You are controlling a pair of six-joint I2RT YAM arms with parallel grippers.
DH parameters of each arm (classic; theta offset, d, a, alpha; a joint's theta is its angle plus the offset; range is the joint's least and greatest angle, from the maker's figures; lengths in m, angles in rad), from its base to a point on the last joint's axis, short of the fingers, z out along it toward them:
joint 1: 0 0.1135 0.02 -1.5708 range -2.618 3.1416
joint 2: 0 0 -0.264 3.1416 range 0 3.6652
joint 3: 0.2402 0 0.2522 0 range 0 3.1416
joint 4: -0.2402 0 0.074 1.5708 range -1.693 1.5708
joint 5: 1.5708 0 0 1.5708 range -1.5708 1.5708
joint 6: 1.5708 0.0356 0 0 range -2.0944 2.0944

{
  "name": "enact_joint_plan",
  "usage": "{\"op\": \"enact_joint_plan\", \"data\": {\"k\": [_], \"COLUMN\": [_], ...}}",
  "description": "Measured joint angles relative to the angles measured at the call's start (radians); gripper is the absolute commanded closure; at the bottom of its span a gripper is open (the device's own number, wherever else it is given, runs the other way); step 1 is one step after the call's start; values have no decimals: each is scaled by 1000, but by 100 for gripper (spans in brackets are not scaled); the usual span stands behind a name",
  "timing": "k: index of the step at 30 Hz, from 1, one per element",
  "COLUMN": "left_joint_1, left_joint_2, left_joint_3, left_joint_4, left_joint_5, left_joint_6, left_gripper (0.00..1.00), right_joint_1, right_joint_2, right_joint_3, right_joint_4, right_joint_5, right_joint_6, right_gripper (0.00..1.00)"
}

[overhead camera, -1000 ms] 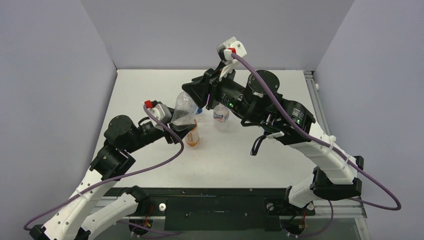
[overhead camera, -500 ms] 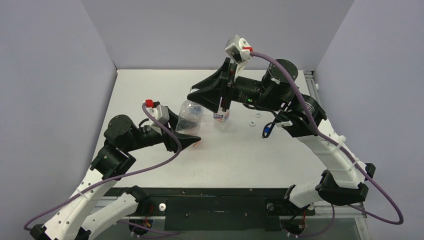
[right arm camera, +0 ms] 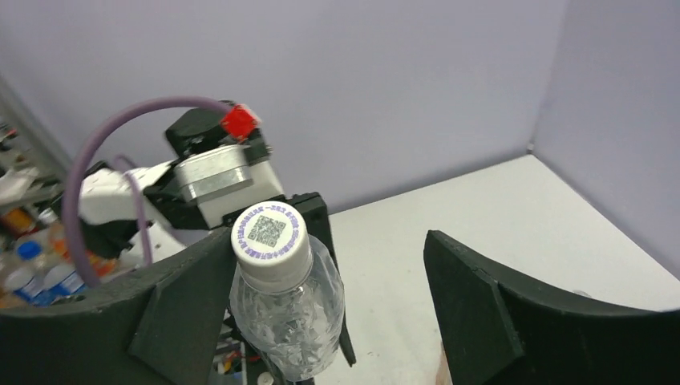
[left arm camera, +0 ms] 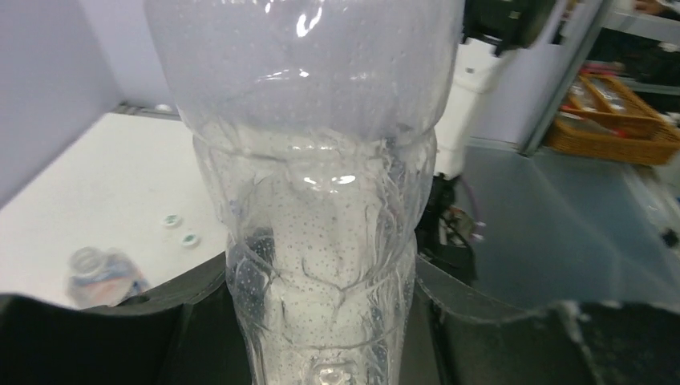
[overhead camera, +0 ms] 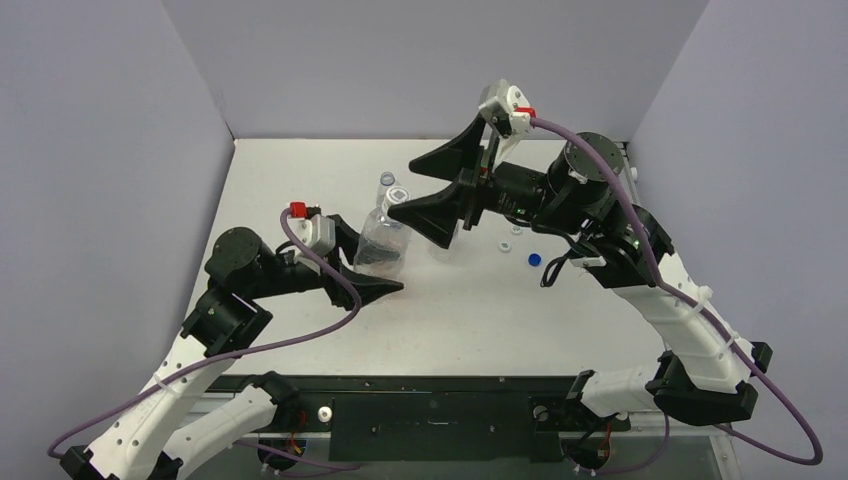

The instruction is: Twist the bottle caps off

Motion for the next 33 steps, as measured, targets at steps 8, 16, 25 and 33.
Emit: {"op": "enact_joint_plan", "data": {"k": [8, 16, 25, 33], "left_joint_1": [5, 0, -3, -4], "left_joint_2": [-1, 0, -1, -2], "left_joint_3": [-13, -18, -34, -40], "left_joint_4": [-50, -73, -83, -84], "left_joint_5": [-285, -380, -405, -417], "left_joint_6": [191, 270, 279, 272], "left_gripper": [100, 100, 100, 100], "right_joint_1": [78, 133, 133, 132], "right_joint_2": [61, 182, 179, 131], "right_joint_3": [77, 166, 153, 143], "right_joint_4": [-66, -132, -138, -127], "right_joint_5": [373, 490, 542, 568], "right_joint_6": [49, 51, 64, 60], "right_gripper": [17, 45, 34, 49]}}
